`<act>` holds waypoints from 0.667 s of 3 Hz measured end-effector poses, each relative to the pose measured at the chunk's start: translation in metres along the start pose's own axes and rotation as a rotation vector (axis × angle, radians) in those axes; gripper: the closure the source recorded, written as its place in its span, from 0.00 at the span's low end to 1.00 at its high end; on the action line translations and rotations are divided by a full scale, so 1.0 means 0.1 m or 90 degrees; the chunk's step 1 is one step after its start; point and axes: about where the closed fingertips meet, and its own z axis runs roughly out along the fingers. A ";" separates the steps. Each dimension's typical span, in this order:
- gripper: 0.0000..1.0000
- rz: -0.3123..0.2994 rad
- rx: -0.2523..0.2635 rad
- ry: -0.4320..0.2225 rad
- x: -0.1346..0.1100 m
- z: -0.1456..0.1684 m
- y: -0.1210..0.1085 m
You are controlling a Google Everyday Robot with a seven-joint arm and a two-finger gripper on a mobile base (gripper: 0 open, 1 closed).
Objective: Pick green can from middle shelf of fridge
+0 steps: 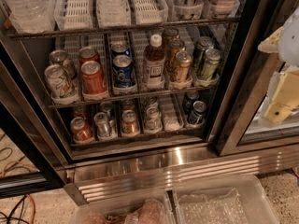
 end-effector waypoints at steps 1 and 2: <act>0.00 0.000 0.001 0.000 0.00 0.00 0.00; 0.00 0.048 -0.027 -0.042 0.12 0.31 0.05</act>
Offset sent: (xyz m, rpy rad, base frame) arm 0.0072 -0.0198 -0.1082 0.3042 0.1304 -0.1506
